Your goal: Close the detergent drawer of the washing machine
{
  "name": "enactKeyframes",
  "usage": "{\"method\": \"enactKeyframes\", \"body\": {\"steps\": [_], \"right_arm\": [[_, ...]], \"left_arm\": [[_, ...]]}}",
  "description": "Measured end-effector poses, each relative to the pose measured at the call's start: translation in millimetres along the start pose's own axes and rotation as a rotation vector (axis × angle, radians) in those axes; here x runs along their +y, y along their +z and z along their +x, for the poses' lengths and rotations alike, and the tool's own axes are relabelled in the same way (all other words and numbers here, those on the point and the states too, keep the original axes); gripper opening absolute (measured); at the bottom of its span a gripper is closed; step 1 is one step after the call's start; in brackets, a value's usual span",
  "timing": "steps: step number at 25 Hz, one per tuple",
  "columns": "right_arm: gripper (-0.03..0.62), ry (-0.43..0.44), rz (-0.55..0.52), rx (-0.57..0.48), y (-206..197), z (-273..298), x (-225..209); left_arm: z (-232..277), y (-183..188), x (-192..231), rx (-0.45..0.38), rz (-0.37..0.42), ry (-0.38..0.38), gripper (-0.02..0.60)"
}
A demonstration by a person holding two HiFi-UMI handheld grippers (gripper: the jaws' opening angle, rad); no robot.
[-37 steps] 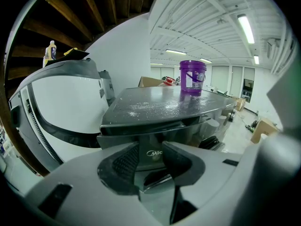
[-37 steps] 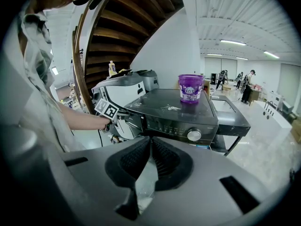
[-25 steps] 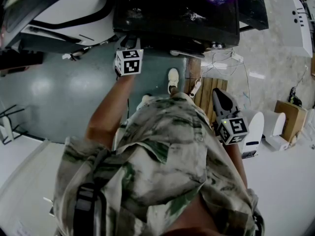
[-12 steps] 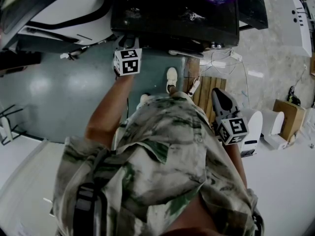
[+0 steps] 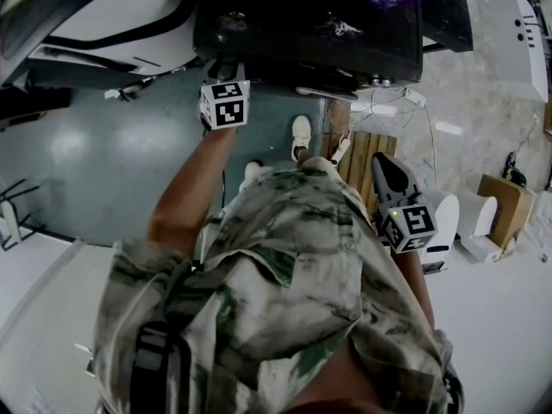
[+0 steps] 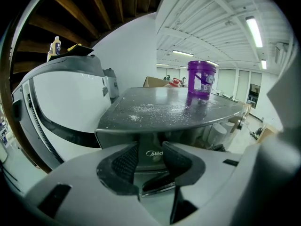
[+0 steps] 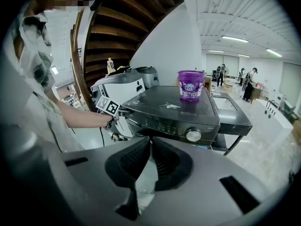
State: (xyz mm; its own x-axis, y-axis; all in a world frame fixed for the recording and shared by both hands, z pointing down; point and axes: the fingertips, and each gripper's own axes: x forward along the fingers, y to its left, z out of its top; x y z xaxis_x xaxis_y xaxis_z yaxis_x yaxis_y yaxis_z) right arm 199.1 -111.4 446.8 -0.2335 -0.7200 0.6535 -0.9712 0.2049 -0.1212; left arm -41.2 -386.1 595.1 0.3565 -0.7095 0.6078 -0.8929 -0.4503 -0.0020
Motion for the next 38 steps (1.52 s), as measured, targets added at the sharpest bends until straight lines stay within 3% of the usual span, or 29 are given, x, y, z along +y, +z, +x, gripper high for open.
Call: {"method": "enactKeyframes", "body": {"steps": [8, 18, 27, 34, 38], "right_arm": [[0.038, 0.04, -0.018, -0.015, 6.1, 4.1, 15.1], [0.037, 0.115, -0.042, -0.08, 6.0, 3.1, 68.6], [0.037, 0.177, -0.082, -0.125, -5.1, -11.3, 135.4], [0.037, 0.216, -0.119, -0.127, -16.5, -18.3, 178.3], [0.037, 0.242, -0.143, -0.121, -21.0, -18.4, 200.1]], "left_arm": [[-14.8, -1.1, 2.4, 0.005, 0.015, -0.006, 0.164], [-109.7, -9.7, 18.9, -0.023, 0.002, -0.053, 0.156], [-212.1, -31.0, 15.7, -0.053, -0.032, -0.163, 0.138], [-282.2, -53.3, -1.7, -0.068, 0.005, -0.262, 0.11], [-312.7, -63.9, -8.1, -0.1, -0.014, -0.353, 0.075]]}}
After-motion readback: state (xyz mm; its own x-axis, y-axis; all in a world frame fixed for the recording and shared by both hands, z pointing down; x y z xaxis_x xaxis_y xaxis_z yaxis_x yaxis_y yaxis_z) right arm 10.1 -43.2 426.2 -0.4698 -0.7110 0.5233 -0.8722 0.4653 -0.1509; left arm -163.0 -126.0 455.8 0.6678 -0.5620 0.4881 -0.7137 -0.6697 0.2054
